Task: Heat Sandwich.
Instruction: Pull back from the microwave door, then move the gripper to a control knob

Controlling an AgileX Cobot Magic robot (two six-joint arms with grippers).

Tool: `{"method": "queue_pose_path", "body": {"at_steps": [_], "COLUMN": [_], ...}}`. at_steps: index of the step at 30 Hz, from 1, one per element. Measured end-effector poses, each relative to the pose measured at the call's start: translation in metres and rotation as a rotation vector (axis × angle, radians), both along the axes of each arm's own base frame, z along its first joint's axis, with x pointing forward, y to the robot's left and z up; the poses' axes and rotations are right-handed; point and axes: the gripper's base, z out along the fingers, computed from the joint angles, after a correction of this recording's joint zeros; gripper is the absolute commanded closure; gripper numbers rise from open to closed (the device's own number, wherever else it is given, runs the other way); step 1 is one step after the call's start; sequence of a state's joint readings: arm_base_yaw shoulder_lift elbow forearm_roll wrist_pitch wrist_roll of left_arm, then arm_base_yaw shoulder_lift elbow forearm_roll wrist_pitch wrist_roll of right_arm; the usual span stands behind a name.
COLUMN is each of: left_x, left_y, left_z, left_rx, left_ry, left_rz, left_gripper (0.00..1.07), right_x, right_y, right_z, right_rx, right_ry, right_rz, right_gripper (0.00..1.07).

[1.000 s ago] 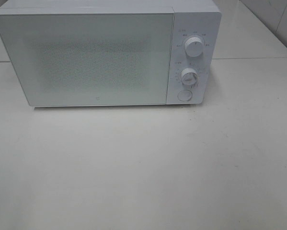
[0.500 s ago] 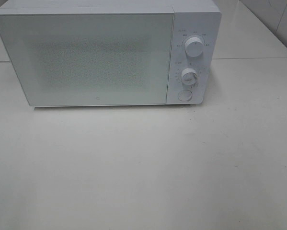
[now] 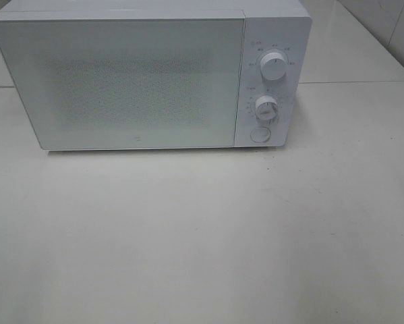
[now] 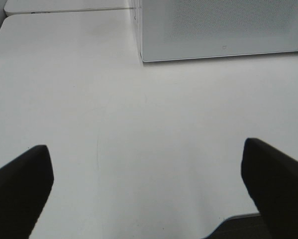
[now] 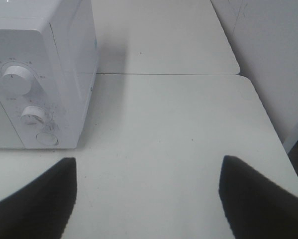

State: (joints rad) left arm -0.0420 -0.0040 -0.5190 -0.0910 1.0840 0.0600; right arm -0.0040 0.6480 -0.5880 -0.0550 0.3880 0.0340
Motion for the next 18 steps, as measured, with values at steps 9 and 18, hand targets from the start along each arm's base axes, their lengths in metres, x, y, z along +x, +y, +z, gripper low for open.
{"method": "queue_pose_path", "body": {"at_steps": [9, 18], "left_x": [0.000, 0.000], "left_y": [0.000, 0.000], "left_z": [0.000, 0.000], "left_rx": [0.000, 0.000], "left_ry": [0.000, 0.000], "left_rz": [0.000, 0.000], "left_gripper": [0.09, 0.09], "right_x": [0.032, 0.062], "right_y": [0.001, 0.001], "right_z": [-0.009, -0.020], "right_rx": [0.001, 0.048], "right_ry": [-0.004, -0.025], "right_rz": [0.008, -0.006], "right_gripper": [0.31, 0.31]}}
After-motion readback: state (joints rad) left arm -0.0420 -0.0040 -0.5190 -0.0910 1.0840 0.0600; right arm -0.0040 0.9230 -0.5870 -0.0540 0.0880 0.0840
